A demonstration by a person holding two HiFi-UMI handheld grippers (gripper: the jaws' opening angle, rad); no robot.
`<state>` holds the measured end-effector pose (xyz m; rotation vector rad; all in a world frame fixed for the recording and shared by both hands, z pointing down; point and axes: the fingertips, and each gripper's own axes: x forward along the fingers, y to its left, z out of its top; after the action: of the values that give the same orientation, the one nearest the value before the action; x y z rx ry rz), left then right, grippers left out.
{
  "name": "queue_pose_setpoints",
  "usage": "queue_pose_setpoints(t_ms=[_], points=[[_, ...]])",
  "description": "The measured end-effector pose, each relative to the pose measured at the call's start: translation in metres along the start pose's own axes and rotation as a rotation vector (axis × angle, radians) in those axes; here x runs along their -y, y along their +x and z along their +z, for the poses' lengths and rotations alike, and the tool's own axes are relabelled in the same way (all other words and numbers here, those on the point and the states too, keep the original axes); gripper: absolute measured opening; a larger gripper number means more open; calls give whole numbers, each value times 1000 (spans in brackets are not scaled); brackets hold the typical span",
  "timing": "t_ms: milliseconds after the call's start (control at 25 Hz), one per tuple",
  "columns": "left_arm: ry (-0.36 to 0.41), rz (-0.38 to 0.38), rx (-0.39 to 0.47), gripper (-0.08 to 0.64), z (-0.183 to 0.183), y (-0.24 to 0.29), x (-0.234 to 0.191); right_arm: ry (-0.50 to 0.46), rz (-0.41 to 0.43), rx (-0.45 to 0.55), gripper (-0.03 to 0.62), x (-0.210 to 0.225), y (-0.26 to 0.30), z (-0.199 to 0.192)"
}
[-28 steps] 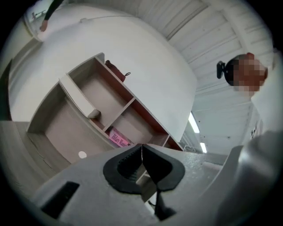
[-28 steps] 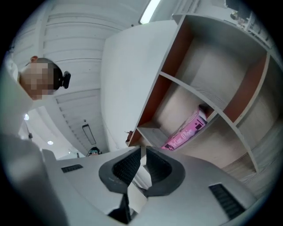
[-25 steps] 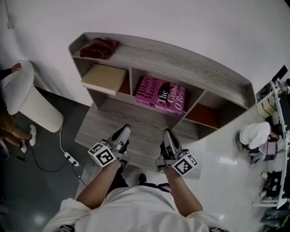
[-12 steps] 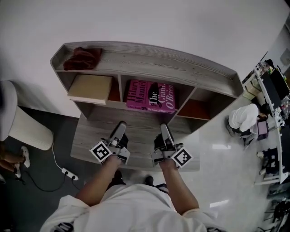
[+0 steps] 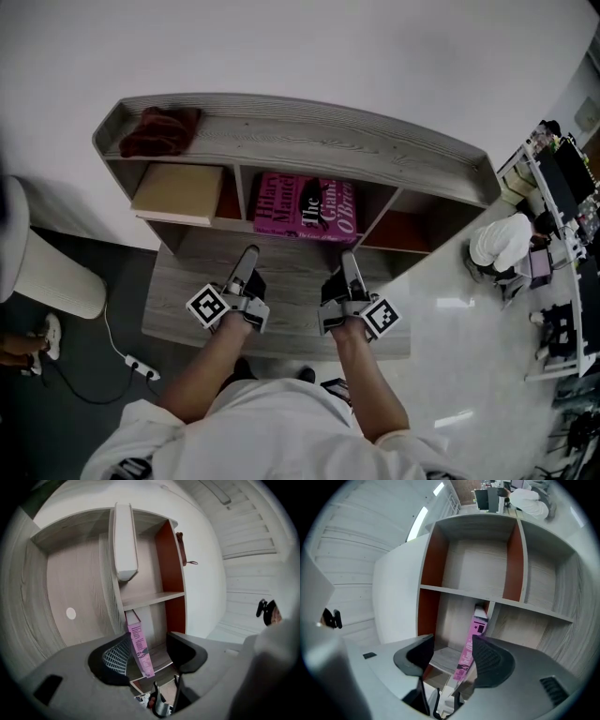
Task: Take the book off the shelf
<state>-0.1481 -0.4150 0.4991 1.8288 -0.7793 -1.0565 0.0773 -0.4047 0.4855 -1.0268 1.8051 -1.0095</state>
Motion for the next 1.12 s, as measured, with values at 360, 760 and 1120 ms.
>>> queue_pose_setpoints(t_ms=[360,760,1120], points=[[-97,69,33,265,-4,17,-27,107,-106,48,239,36,15,13],[-101,160,73,288,-2,32,-44,116,-166,46,244,53,28,16],[-136,176,137,287,7,44,-43,121,-162,28,242,51,38,12]])
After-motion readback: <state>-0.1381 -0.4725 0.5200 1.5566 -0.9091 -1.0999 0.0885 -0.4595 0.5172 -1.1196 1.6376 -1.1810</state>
